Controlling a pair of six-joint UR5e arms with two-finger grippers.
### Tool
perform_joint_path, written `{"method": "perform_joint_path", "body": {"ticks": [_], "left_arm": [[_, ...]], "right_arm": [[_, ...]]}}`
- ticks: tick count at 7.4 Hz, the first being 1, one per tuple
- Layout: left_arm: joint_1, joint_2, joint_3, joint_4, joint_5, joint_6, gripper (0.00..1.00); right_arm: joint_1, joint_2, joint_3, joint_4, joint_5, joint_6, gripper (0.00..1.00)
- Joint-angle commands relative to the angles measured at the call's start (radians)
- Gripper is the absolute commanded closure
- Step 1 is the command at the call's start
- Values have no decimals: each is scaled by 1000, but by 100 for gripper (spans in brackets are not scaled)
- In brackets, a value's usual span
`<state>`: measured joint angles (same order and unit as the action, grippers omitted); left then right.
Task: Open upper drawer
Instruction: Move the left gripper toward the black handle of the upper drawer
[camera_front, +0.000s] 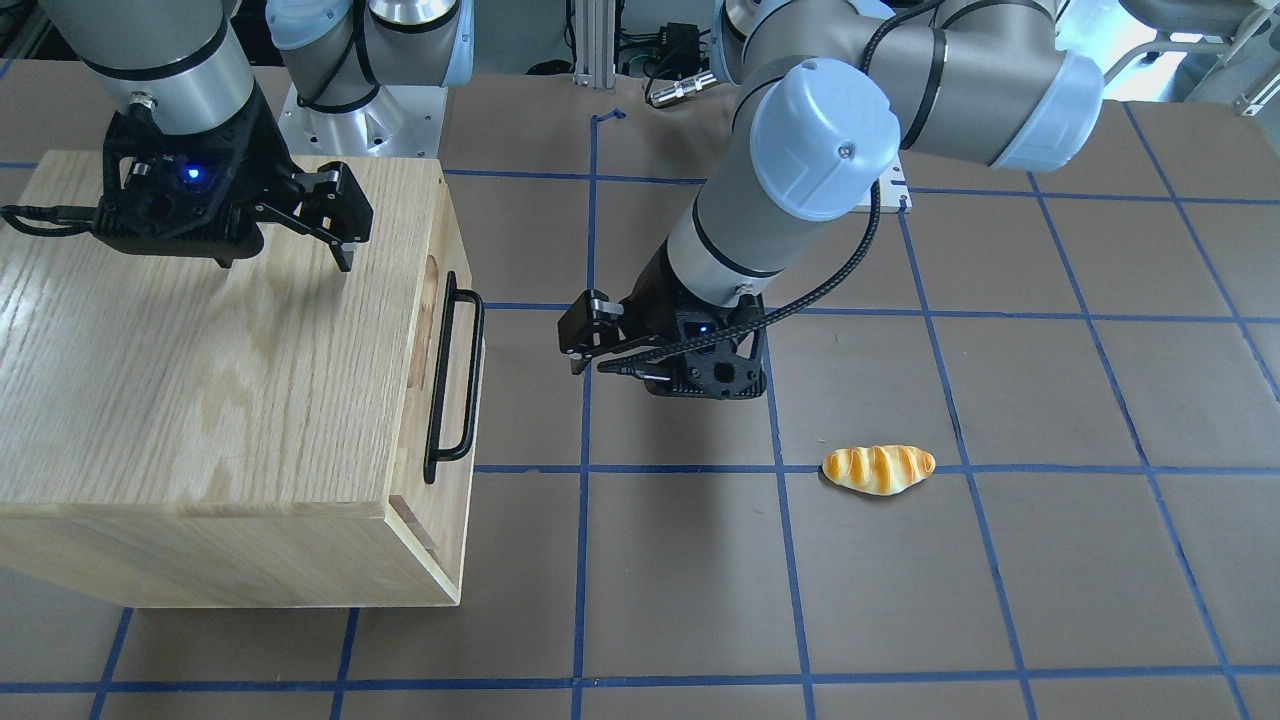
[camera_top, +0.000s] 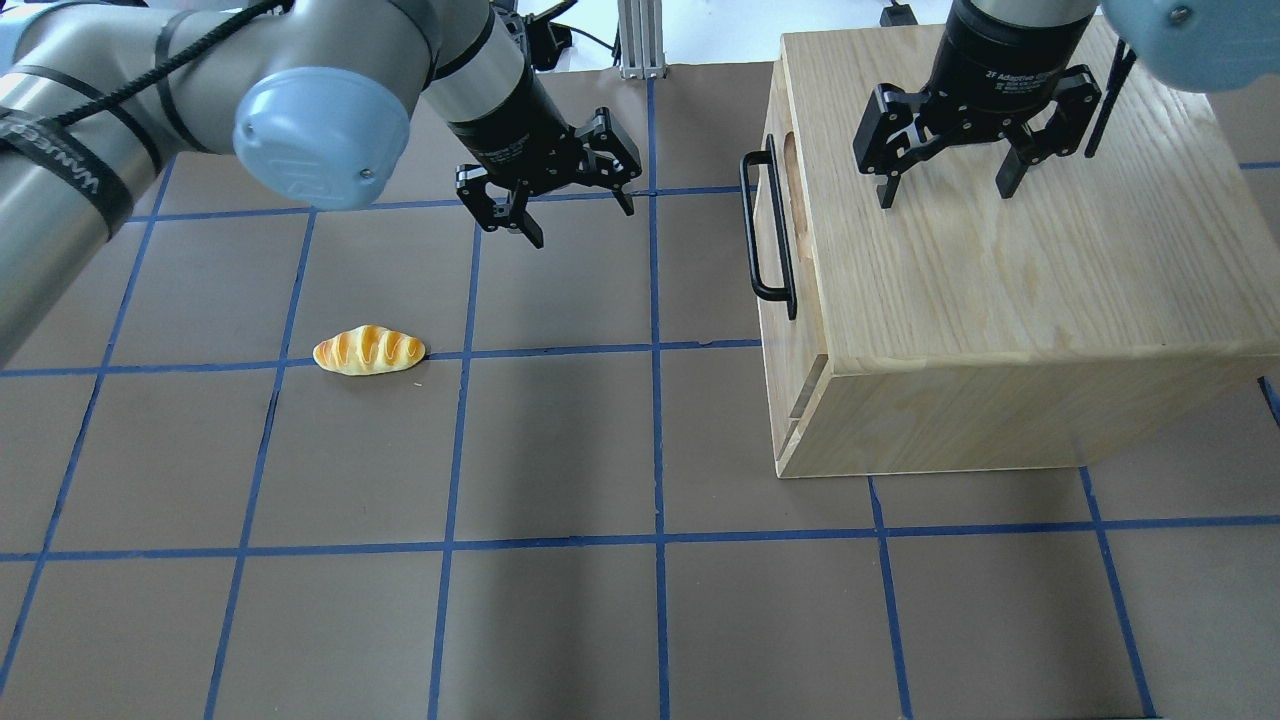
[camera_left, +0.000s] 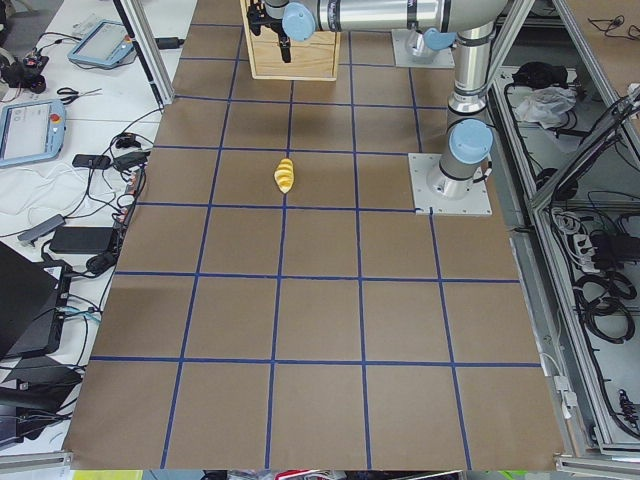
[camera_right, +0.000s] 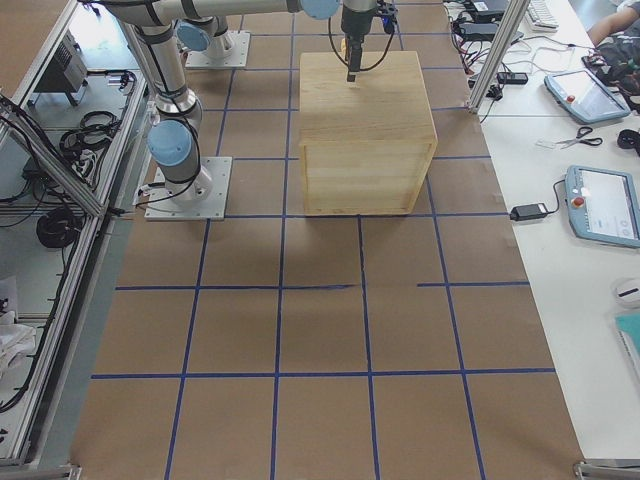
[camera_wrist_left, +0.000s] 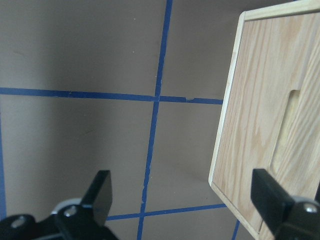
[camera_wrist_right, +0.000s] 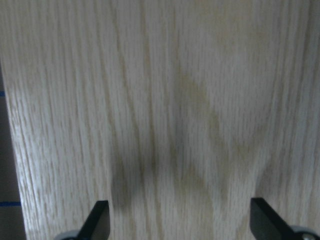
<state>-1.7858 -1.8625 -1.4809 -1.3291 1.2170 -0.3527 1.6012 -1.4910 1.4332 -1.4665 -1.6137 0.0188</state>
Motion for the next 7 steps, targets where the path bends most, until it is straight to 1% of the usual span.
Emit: {"method": "perform_joint_path", "body": {"ticks": [1, 2, 5, 7], "left_arm": [[-24, -15, 1, 41, -118, -70, 0], [-27, -20, -1, 50, -169, -97, 0], [-56, -61, 1, 152, -174, -115, 0], [-73, -70, -1, 172, -172, -115, 0]], "right_arm": [[0, 0, 0, 0, 0, 0, 0], [0, 0, 0, 0, 0, 0, 0], [0, 0, 0, 0, 0, 0, 0], [0, 0, 0, 0, 0, 1, 0]]}}
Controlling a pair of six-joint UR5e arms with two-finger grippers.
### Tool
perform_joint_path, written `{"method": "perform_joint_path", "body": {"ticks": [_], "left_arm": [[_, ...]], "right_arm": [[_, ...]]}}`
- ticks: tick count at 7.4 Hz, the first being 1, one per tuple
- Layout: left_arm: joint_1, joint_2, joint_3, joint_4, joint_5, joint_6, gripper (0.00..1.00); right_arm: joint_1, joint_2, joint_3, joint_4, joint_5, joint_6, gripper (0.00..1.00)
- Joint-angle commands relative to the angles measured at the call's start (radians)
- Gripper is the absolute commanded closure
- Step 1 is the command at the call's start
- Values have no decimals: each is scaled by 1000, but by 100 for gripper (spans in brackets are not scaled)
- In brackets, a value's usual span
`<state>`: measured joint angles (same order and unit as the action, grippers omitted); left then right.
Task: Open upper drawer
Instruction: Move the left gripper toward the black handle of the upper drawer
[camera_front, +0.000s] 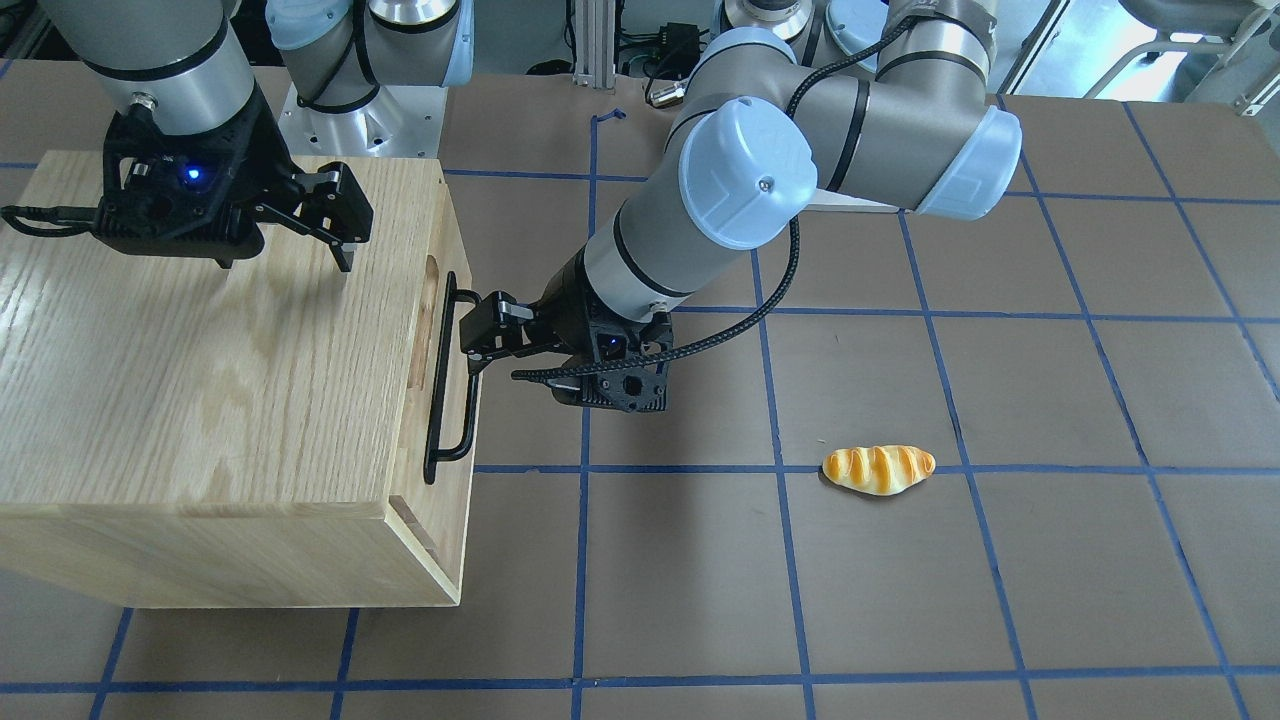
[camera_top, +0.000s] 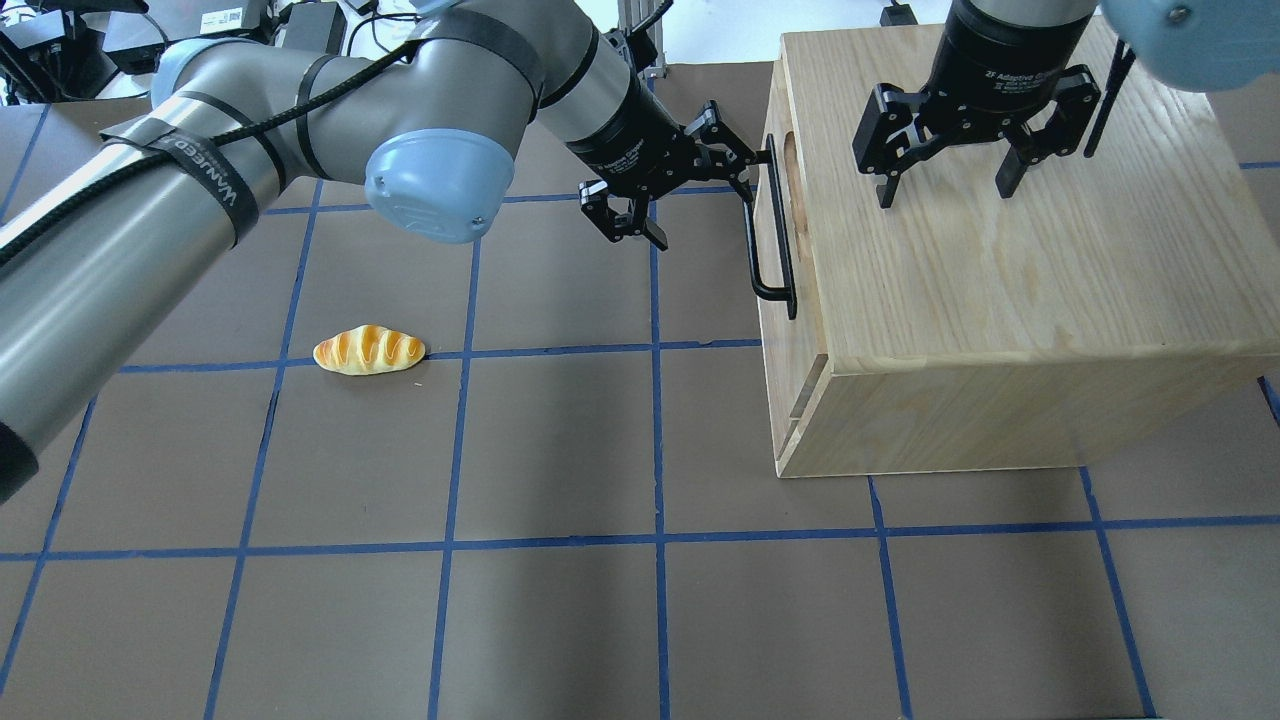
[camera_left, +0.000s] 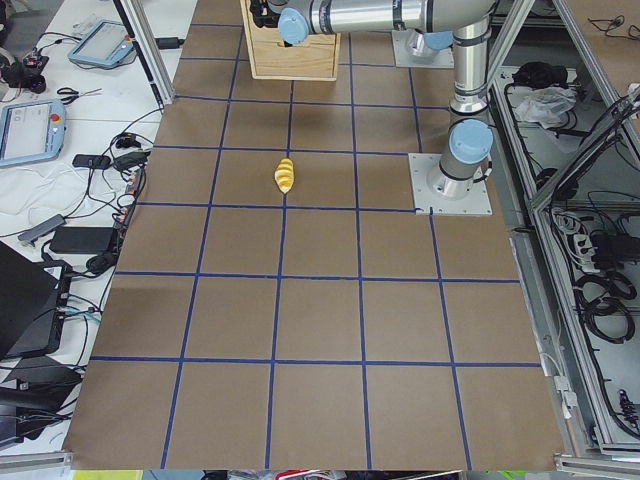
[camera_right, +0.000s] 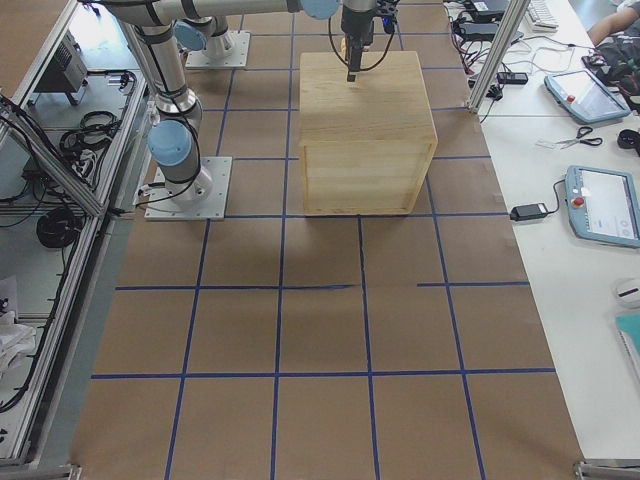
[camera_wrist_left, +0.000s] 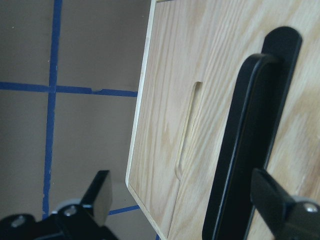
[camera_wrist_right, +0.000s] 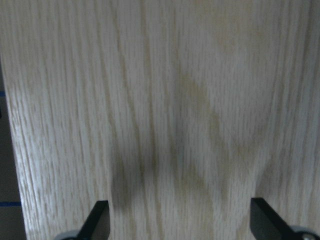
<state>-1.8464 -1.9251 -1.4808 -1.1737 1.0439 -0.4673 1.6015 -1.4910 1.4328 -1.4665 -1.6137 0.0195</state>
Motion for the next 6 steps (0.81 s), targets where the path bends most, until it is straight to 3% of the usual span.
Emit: {"method": "perform_joint_path", "body": {"ticks": [1, 6], "left_arm": [[-22, -17, 1, 17, 2, -1, 0], [-30, -31, 2, 28, 49, 19, 0]], "right_arm": [[0, 0, 0, 0, 0, 0, 0], [0, 0, 0, 0, 0, -1, 0]]}}
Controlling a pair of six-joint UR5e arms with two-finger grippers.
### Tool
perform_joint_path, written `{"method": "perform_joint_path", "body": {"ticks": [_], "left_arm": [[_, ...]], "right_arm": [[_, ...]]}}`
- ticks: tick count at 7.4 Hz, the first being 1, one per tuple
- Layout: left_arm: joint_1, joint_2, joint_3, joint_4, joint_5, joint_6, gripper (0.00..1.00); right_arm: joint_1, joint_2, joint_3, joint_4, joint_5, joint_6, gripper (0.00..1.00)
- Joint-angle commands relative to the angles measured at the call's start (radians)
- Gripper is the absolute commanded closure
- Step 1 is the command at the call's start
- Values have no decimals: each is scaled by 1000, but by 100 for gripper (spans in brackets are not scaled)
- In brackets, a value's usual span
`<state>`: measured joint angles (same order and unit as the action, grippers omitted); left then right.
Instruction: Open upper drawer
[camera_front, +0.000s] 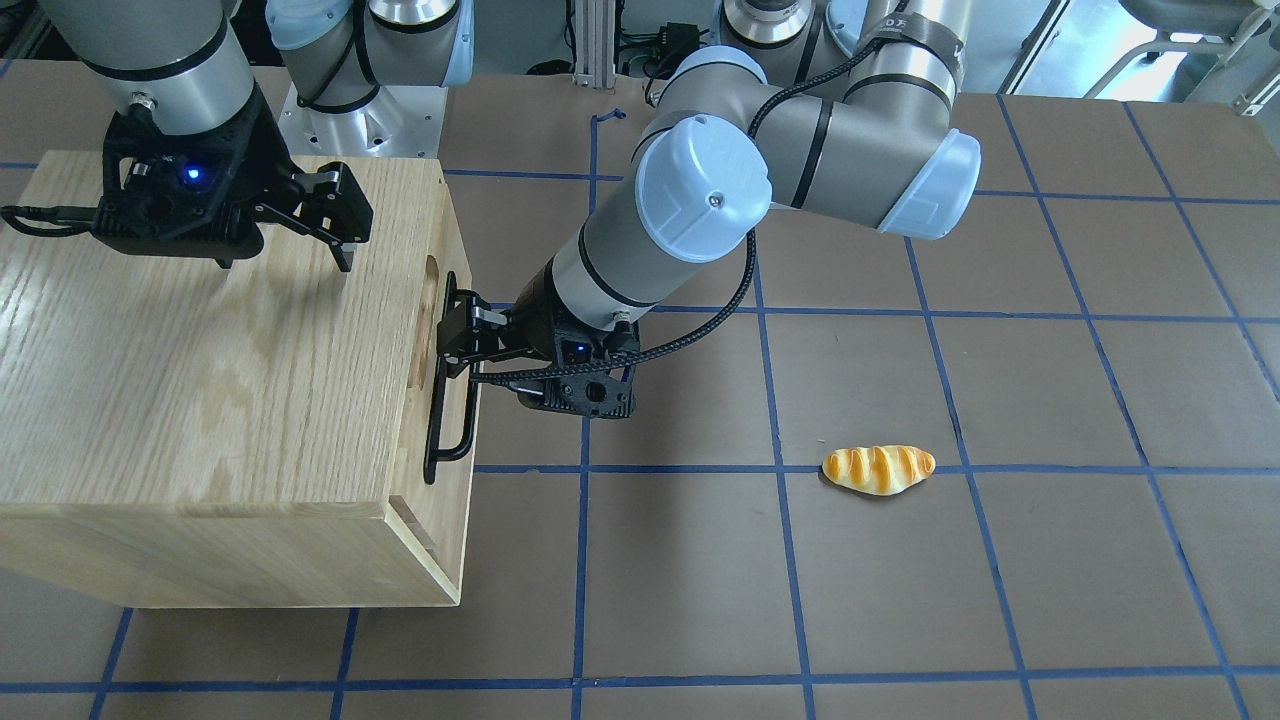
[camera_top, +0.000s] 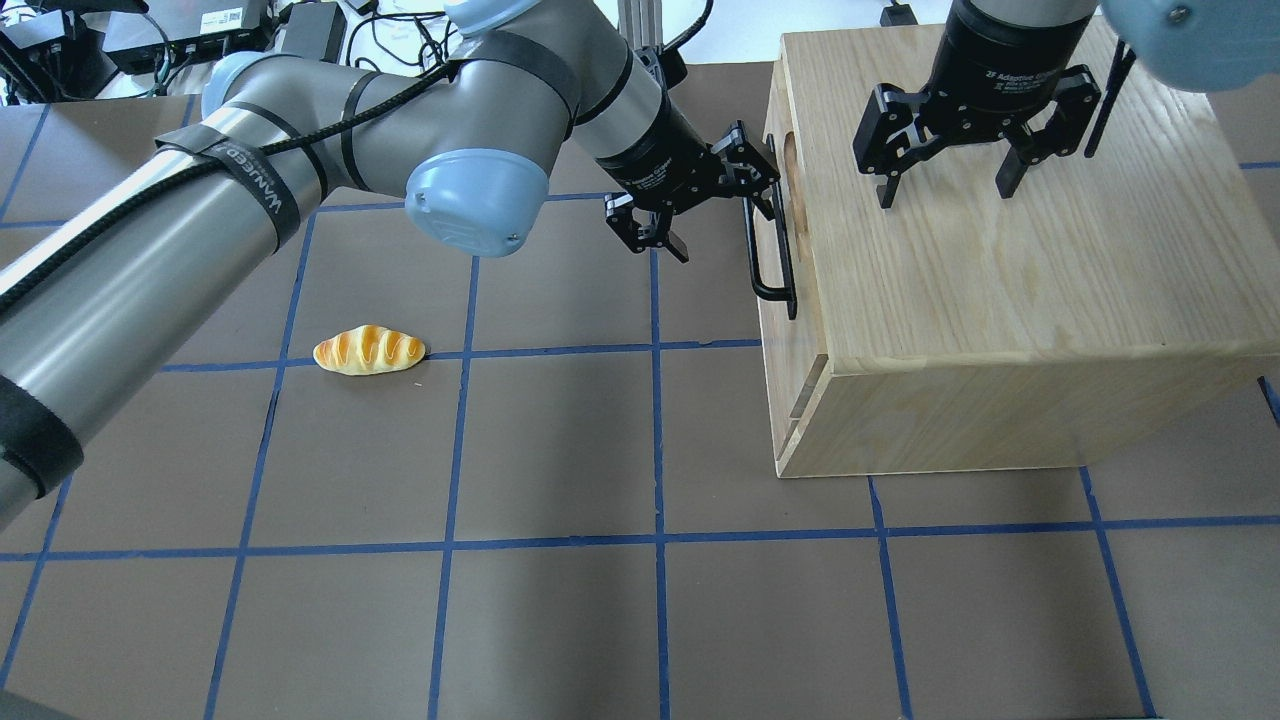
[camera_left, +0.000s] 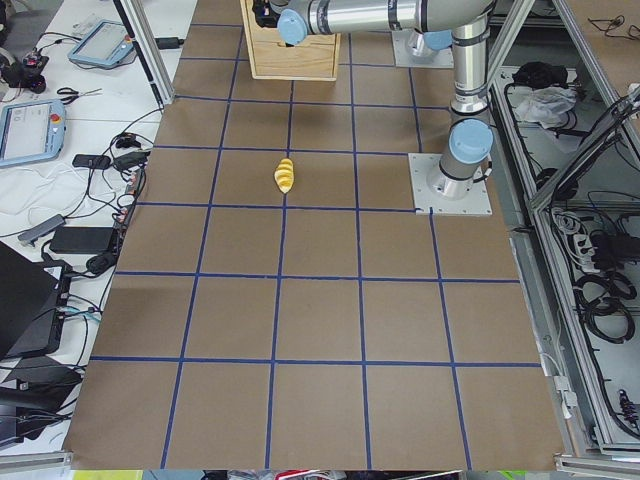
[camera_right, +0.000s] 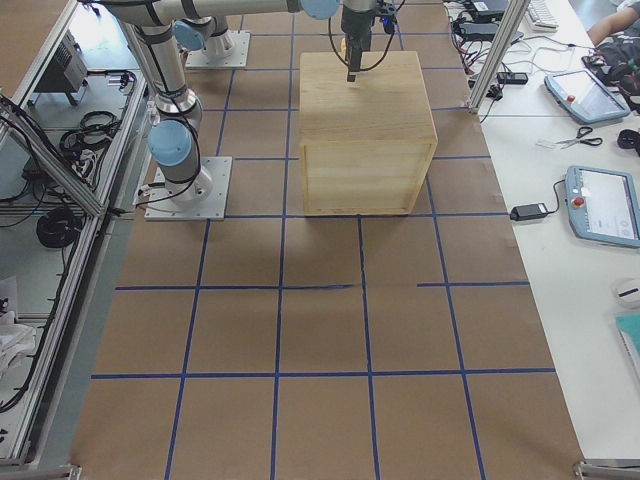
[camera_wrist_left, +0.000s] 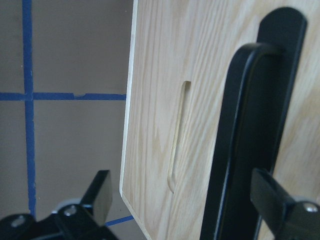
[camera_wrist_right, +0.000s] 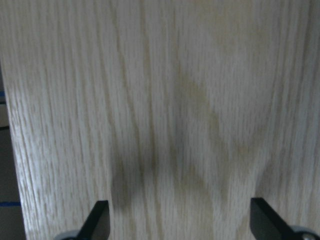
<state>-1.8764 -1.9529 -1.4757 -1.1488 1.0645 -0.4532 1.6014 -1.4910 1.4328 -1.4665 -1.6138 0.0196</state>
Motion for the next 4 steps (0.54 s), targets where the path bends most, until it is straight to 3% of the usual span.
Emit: {"method": "perform_joint_path", "body": {"ticks": [1, 4], "left_arm": [[0, -6, -2, 6, 52, 7, 0], [0, -9, 3, 6, 89, 25, 0]], "right_arm": [[0, 0, 0, 0, 0, 0, 0], [0, 0, 0, 0, 0, 0, 0]]}}
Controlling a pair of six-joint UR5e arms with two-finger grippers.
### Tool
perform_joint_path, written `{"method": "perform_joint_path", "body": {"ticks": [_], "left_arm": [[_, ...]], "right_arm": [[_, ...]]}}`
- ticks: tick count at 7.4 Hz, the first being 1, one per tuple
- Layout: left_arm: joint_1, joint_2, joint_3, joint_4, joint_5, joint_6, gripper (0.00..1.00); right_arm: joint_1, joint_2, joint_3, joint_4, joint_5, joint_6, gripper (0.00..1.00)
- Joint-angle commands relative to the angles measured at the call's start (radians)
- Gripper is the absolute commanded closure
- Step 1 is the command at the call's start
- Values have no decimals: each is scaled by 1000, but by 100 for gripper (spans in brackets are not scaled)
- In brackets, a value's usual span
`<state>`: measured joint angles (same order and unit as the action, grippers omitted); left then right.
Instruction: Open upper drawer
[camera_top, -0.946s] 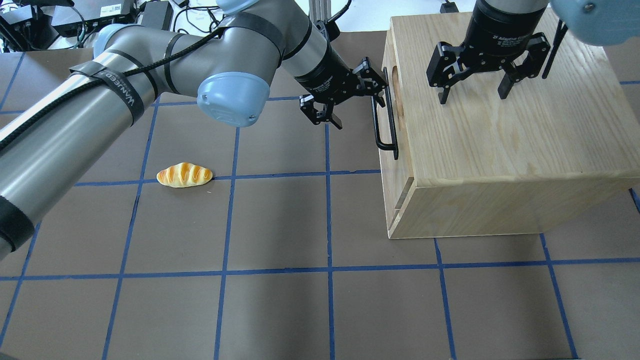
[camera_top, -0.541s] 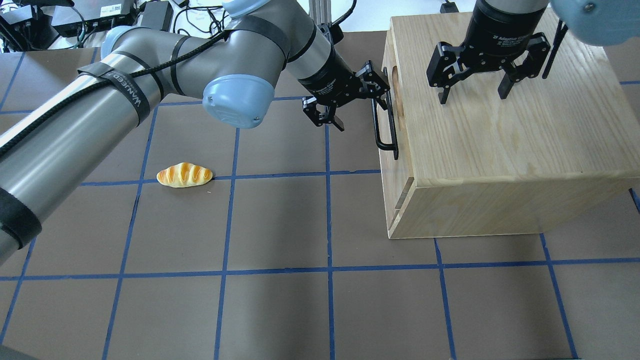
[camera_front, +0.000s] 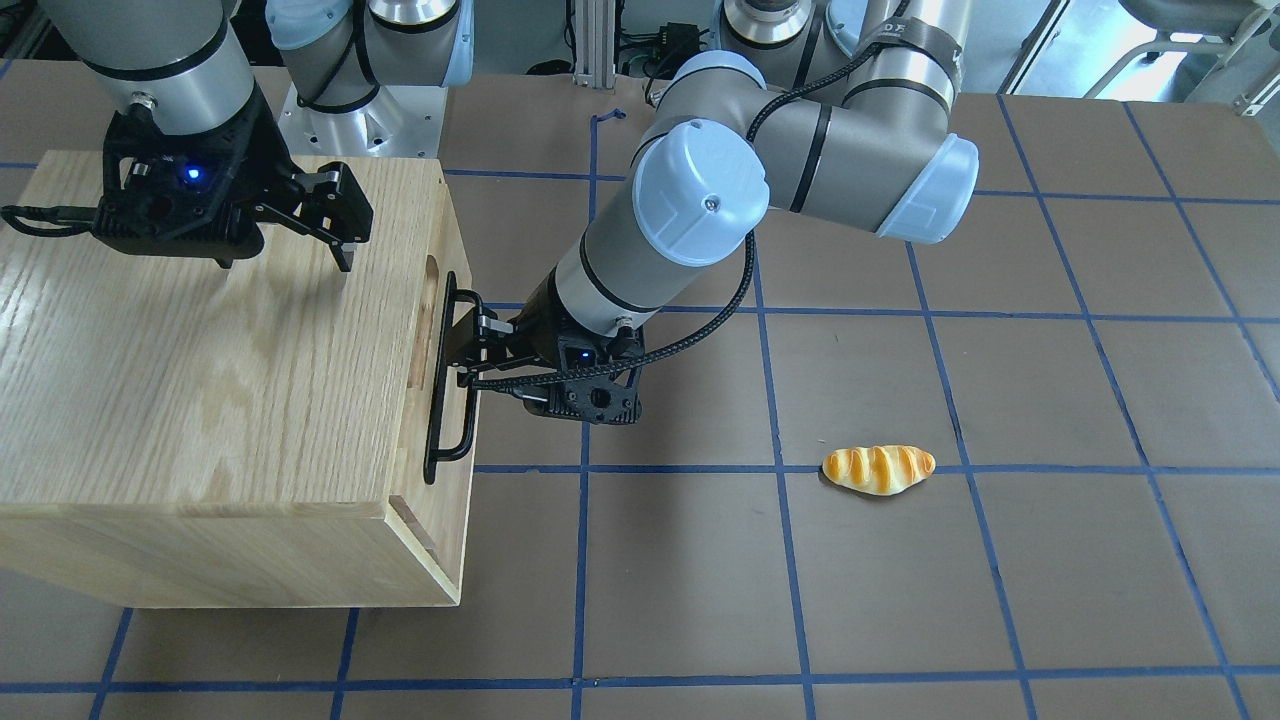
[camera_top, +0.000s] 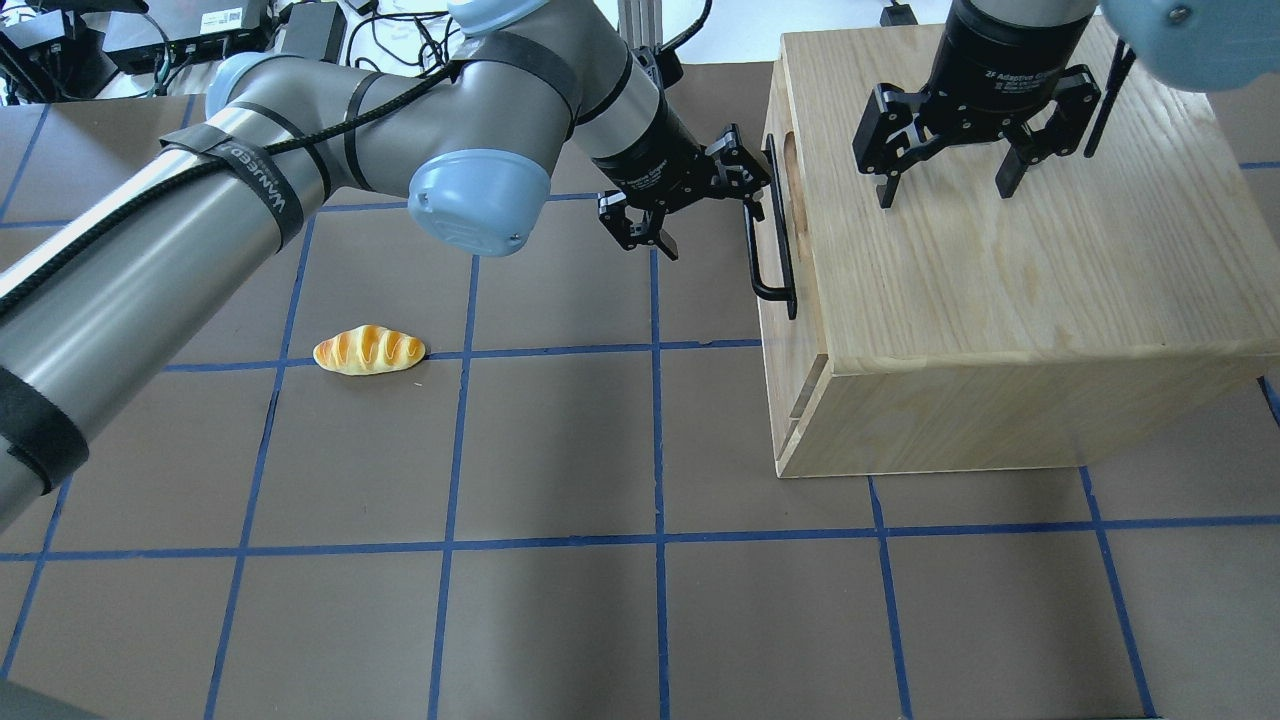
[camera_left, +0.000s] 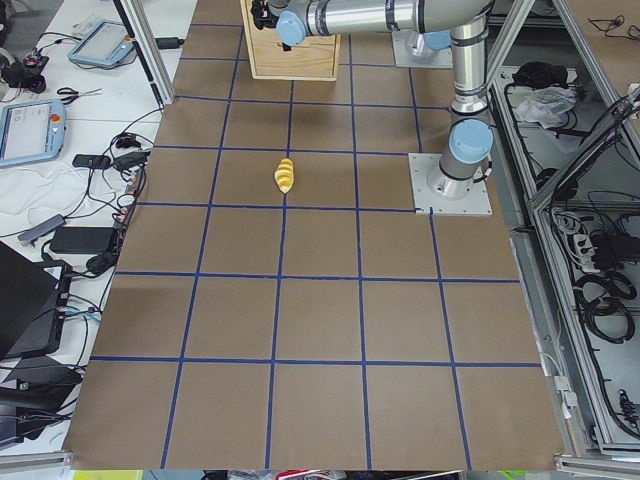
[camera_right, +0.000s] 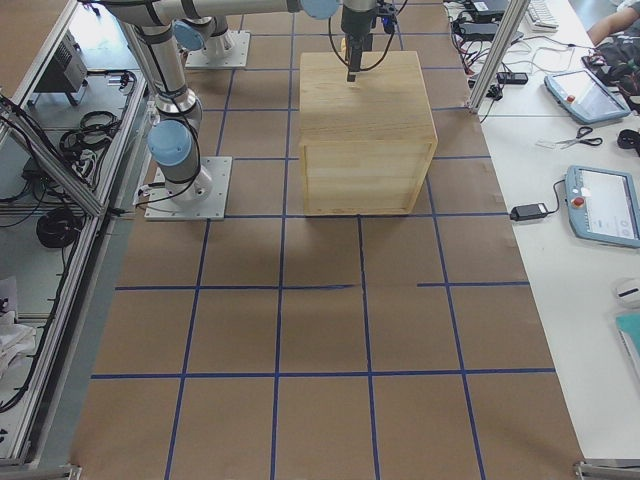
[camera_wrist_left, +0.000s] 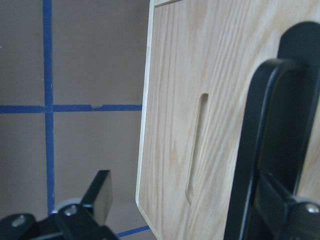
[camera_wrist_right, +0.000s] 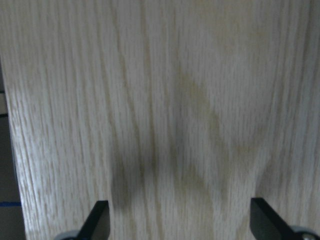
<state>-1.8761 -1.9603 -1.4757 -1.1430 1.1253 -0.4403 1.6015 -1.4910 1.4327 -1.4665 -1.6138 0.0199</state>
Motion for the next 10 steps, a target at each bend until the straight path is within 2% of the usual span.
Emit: {"method": "perform_joint_path", "body": {"ticks": [1, 4, 7, 10], "left_arm": [[0, 4, 5, -1, 65, 34, 0], [20, 35, -9, -17, 170, 100, 0], [147, 58, -12, -53, 151, 159, 0], [184, 64, -17, -92, 149, 164, 0]], "right_arm": [[0, 0, 2, 0, 0, 0, 0], [0, 0, 0, 0, 0, -1, 0], [0, 0, 2, 0, 0, -1, 0], [0, 0, 0, 0, 0, -1, 0]]}}
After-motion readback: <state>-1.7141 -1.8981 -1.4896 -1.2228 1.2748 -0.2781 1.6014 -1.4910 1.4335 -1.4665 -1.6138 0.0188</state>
